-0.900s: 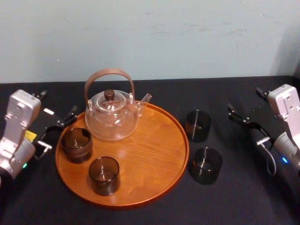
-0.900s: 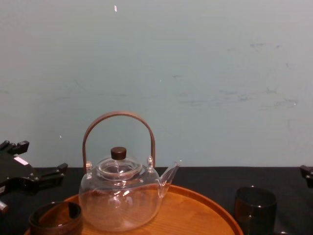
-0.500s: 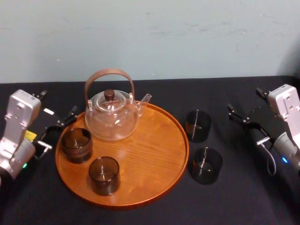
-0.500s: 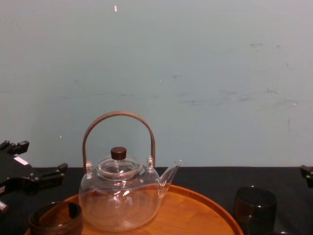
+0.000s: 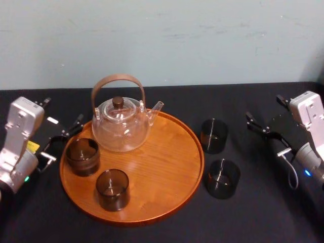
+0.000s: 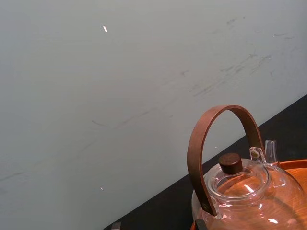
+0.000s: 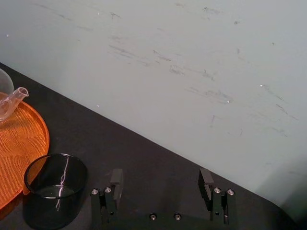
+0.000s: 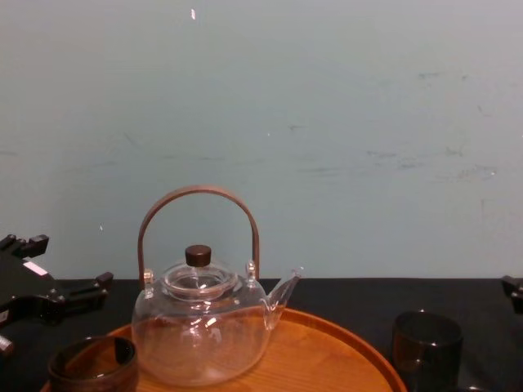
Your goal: Pick up the glass from the table and place it on the tray.
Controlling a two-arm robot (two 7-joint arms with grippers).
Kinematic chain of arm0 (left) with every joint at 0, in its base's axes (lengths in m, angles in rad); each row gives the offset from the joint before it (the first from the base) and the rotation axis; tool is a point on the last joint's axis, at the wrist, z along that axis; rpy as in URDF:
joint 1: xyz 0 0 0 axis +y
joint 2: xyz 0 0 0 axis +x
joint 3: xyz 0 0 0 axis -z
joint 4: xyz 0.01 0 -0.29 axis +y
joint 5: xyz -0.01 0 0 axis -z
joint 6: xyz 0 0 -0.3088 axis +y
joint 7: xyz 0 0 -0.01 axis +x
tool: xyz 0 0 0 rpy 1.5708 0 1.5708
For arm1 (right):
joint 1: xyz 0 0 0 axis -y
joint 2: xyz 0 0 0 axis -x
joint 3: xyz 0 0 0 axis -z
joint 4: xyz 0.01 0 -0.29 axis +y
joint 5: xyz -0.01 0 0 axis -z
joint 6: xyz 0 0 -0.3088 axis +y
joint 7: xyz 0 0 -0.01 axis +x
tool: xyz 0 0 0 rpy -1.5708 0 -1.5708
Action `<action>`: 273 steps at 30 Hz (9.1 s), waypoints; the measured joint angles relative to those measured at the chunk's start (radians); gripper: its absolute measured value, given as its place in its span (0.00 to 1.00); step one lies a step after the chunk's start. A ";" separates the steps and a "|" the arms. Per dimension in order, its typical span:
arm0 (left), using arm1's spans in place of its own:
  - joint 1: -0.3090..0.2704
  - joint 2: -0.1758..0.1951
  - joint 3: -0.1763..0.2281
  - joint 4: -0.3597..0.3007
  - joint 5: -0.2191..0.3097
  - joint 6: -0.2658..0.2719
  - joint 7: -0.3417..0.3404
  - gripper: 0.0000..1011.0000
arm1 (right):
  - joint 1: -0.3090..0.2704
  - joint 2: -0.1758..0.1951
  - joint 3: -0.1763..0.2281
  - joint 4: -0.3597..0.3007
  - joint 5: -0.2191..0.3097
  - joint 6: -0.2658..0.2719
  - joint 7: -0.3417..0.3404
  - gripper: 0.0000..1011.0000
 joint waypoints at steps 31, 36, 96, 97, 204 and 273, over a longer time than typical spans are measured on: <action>0.000 0.000 0.000 0.000 0.000 0.000 0.000 0.99 | 0.000 0.000 0.000 0.000 0.000 0.000 0.000 0.99; 0.000 0.000 0.000 0.000 0.000 0.000 0.000 0.99 | 0.000 0.000 0.001 0.000 0.000 0.000 0.001 0.99; 0.000 0.000 0.000 0.000 0.000 0.000 0.000 0.99 | -0.285 0.176 0.141 -0.285 0.111 0.248 0.379 0.99; 0.000 0.000 0.000 0.000 0.000 0.000 0.000 0.99 | -0.286 0.177 0.140 -0.289 0.107 0.256 0.384 0.99; 0.000 0.000 0.000 0.000 0.000 0.000 0.000 0.99 | -0.125 0.045 0.065 -0.219 0.070 0.363 0.537 0.90; 0.000 0.000 0.000 0.000 0.000 0.000 0.000 0.99 | 0.134 -0.066 -0.164 -0.080 0.018 0.237 0.680 0.90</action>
